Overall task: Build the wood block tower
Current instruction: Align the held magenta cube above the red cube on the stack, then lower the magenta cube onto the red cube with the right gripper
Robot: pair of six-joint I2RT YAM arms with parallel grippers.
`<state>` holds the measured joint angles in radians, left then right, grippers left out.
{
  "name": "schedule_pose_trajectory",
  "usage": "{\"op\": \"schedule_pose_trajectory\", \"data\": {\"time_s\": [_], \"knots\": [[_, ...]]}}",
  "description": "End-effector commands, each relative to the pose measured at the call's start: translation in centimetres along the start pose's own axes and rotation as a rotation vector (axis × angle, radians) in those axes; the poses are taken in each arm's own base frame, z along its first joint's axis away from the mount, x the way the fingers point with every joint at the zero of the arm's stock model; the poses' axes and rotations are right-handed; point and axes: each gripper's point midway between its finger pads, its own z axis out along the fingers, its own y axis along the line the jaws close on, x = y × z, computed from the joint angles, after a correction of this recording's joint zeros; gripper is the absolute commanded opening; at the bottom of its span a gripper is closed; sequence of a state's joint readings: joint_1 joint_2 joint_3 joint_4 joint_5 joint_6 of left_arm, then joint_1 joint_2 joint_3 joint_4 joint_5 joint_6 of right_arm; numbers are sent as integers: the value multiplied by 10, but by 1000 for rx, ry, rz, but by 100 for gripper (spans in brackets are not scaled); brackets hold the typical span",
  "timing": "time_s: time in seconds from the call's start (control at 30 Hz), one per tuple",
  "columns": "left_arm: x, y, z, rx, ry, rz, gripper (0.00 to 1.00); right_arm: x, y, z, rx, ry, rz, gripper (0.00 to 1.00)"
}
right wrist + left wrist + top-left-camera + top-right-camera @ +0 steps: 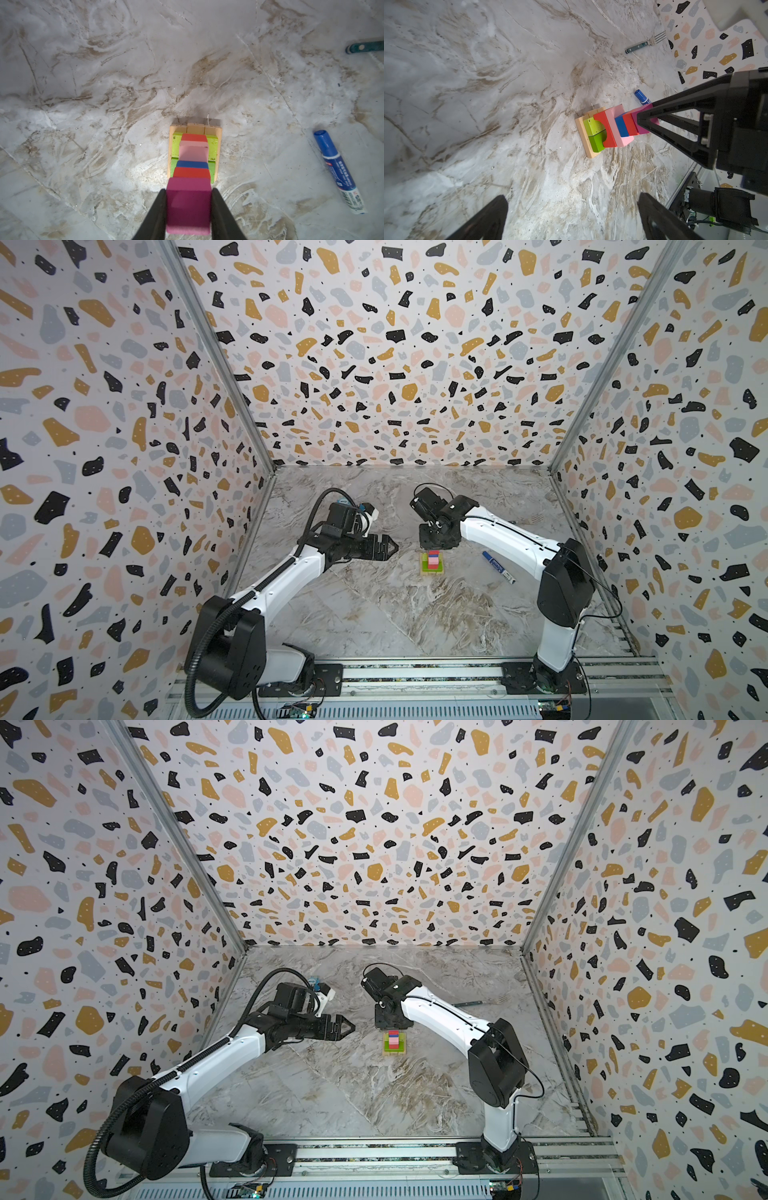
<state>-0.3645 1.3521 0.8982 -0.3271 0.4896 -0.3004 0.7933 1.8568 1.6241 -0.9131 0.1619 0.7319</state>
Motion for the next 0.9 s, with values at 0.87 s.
{"op": "schedule_pose_trajectory", "data": {"time_s": [0.87], "knots": [[-3,-1,-2,10,-22,8,99,4,-4,-9,9,-13,4,31]]}}
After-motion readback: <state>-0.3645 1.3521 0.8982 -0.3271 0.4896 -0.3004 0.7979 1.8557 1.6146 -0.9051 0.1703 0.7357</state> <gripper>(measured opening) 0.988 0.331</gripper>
